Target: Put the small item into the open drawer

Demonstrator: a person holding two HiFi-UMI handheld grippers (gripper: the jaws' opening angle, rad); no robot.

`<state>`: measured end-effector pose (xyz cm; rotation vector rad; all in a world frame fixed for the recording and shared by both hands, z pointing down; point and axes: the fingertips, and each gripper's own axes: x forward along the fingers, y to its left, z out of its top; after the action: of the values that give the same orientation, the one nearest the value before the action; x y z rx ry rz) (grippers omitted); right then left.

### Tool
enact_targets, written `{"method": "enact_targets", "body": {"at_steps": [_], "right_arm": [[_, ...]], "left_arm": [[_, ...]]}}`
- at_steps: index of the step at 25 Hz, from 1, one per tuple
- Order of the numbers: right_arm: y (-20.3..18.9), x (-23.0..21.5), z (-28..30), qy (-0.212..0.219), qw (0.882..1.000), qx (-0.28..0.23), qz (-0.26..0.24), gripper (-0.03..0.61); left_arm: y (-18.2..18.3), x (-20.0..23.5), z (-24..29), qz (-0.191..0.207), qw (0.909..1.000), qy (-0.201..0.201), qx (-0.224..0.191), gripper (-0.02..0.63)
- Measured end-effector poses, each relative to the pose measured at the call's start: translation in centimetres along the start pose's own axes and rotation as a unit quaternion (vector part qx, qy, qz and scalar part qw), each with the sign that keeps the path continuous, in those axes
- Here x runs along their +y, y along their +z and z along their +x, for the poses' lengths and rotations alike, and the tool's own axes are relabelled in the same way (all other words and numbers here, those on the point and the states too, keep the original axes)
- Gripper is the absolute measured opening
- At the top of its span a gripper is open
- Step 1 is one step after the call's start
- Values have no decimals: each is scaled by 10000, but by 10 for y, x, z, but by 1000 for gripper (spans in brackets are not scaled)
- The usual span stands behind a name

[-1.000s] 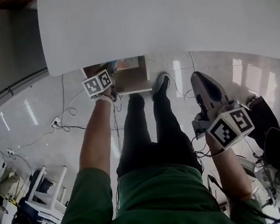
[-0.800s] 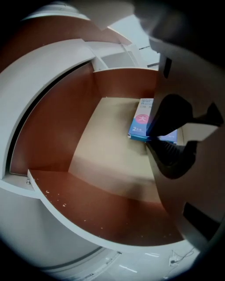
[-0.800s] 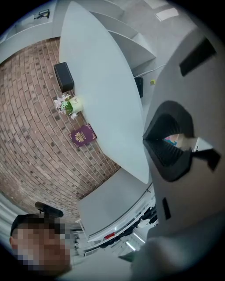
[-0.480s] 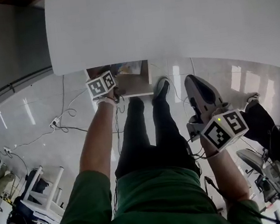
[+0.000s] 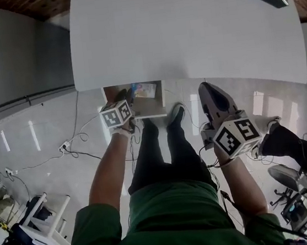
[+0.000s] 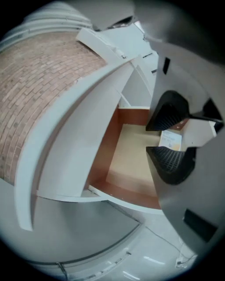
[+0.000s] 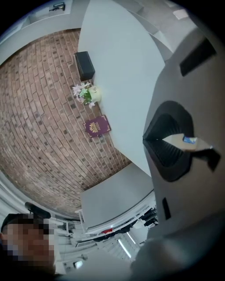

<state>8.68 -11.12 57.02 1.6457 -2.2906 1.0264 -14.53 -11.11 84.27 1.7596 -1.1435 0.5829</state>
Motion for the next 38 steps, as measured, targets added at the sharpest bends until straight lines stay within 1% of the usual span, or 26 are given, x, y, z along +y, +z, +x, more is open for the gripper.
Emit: {"method": "enact_targets", "body": {"at_steps": [4,8,10,13,16,19,21,25,29,35,38], "right_arm": [[24,3,-10,-33,9996,-262,-48,3],[44,12,-12,-64,9989,-414,-198,3],[51,15,-10,-87,9986,-460,-260,3],[71,2,2,-70,9981,-520,-332,3],[87,-4,12,-18,9978,-537,-384,3],[96,3,13,37,9975,-550,-435,3],[102,8,12,78,9972,-579,-474,3],[123,21,8,173,9959,-708,-541,3],[145,34,1,262,9935,-886,-669,3],[173,51,-14,323,9895,-1156,-808,3],[188,57,-22,342,9868,-1296,-908,3]], "left_arm": [[14,-34,-47,324,9989,-256,-208,92],[36,-55,-98,409,9964,-477,-577,81],[50,-63,-121,338,9946,-542,-823,78],[86,-86,-136,202,9903,-595,-1243,75],[120,-113,-150,201,9853,-675,-1557,75],[142,-135,-166,306,9808,-812,-1746,75],[160,-149,-177,452,9772,-856,-1891,75],[200,-177,-196,774,9684,-961,-2167,75],[234,-210,-216,1097,9568,-1080,-2468,75],[276,-242,-252,1528,9367,-941,-3005,45],[292,-256,-268,1665,9268,-971,-3224,41]]}}
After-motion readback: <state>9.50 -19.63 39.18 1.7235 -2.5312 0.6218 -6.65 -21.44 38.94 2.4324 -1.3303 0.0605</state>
